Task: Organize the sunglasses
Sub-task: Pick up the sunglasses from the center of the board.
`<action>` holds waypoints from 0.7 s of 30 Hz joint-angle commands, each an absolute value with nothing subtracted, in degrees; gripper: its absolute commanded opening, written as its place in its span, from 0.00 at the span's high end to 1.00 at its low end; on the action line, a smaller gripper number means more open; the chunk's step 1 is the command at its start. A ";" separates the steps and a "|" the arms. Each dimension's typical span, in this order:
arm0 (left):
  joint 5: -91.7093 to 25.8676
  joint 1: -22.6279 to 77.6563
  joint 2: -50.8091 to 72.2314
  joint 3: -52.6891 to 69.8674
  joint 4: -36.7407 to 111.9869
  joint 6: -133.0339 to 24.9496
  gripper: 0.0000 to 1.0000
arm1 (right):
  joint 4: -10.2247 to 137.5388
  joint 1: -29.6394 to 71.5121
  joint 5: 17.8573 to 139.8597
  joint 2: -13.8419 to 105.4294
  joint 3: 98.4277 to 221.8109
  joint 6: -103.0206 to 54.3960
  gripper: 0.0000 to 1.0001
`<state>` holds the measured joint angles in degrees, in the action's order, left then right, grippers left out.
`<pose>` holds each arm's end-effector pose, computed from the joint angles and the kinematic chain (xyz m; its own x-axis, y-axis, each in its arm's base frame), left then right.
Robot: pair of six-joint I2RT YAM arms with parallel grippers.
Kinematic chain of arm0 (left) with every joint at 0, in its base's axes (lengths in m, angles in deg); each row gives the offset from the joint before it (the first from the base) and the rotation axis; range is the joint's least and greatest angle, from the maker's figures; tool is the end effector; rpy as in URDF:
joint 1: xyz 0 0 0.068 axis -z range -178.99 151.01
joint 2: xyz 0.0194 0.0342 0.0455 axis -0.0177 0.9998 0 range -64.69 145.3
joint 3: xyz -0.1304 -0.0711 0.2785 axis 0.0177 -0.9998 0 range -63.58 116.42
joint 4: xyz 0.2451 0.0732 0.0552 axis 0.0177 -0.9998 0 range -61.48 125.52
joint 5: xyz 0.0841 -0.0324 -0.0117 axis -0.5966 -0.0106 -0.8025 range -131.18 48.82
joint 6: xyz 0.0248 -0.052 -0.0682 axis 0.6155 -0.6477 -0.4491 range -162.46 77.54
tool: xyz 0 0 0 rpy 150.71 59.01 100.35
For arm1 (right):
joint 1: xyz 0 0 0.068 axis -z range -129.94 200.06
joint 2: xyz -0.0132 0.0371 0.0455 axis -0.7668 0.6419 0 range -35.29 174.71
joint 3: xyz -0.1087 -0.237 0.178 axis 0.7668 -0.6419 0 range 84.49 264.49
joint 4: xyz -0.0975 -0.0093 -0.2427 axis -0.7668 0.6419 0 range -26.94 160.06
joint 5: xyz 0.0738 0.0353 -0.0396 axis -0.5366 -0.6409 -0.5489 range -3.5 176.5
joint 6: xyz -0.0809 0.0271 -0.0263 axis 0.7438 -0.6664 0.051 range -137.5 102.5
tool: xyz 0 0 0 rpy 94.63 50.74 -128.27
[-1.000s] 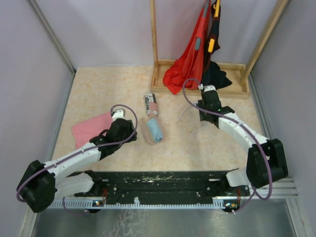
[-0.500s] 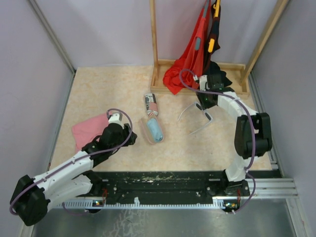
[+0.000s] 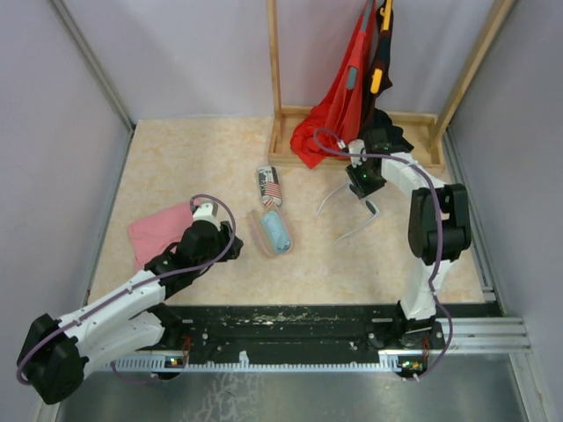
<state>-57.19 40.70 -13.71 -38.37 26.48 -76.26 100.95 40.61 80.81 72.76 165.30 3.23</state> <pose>0.1653 -0.1086 0.2143 -0.6097 -0.1890 -0.7698 0.1207 0.9377 -0.3259 0.4184 0.0777 0.2086 -0.7646 -0.4842 -0.4253 -0.5079 0.8590 -0.0647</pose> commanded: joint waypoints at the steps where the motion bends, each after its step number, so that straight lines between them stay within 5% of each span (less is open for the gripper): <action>1: -57.53 40.39 -14.43 -38.38 26.62 -75.20 0.44 | 102.32 40.86 81.64 73.21 168.50 4.39 0.68; 21: -57.70 40.39 -14.33 -37.44 26.29 -74.64 0.44 | 102.26 40.88 82.44 76.31 170.85 4.83 0.77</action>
<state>-57.21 40.70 -13.82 -38.37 26.46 -75.56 102.85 40.61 83.36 75.28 167.90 4.41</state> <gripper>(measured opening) 0.561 0.235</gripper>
